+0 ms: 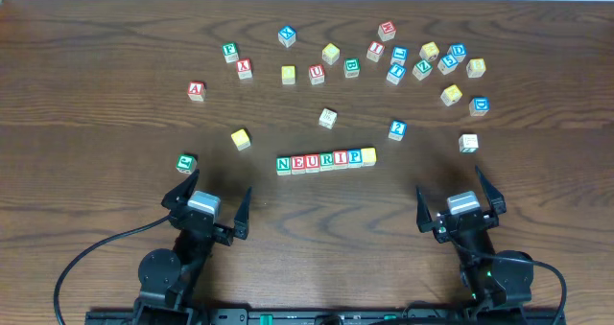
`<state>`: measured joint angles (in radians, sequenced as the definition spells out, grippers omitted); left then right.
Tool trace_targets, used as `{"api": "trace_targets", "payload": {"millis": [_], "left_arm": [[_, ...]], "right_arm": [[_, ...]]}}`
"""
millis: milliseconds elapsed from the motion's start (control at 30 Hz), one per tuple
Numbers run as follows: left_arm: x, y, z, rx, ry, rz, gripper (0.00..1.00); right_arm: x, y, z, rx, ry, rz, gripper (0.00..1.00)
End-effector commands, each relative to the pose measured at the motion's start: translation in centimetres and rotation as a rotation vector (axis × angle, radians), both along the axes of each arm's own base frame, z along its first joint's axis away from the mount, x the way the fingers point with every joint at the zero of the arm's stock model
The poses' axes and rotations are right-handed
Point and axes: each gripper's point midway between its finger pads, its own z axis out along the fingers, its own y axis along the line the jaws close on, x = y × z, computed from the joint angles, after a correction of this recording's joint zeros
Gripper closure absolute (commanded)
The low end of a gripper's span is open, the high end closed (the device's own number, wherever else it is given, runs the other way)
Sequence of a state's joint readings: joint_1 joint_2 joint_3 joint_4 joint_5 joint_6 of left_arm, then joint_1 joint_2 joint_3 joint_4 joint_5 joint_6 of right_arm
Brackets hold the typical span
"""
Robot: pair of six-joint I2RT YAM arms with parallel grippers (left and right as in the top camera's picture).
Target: Spell out NEURIPS
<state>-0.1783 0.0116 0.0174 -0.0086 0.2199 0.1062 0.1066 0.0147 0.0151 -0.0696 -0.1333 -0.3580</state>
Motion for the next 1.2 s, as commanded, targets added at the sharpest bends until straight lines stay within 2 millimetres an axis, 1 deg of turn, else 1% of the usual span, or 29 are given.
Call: {"api": "trace_targets", "payload": {"millis": [0, 100, 200, 300, 400, 700, 1000, 1167], "left_arm": [[-0.2, -0.4, -1.4, 0.013, 0.041, -0.026, 0.02], [-0.2, -0.4, -1.4, 0.013, 0.041, -0.027, 0.02], [-0.2, -0.4, -1.4, 0.013, 0.041, -0.026, 0.02], [-0.2, -0.4, -1.4, 0.013, 0.041, -0.026, 0.02], [-0.2, -0.4, -1.4, 0.013, 0.041, -0.027, 0.02], [-0.2, -0.4, -1.4, 0.013, 0.041, -0.027, 0.02], [-0.2, -0.4, -1.4, 0.013, 0.041, -0.026, 0.02], [-0.2, -0.4, -1.4, 0.013, 0.041, -0.026, 0.02]], "right_arm": [[0.1, -0.4, 0.5, 0.039, -0.022, -0.023, 0.01], [0.1, -0.4, 1.7, 0.047, -0.072, -0.022, 0.01], [0.2, -0.6, 1.9, 0.047, -0.079, -0.035, 0.01], [0.2, -0.6, 1.3, 0.052, -0.054, -0.035, 0.01], [0.2, -0.8, -0.4, 0.090, 0.024, -0.050, 0.01], [0.2, -1.1, -0.5, 0.100, 0.032, -0.070, 0.01], [0.5, -1.1, -2.0, 0.084, 0.095, -0.071, 0.01], [0.5, -1.0, -1.9, 0.108, 0.098, -0.069, 0.01]]}}
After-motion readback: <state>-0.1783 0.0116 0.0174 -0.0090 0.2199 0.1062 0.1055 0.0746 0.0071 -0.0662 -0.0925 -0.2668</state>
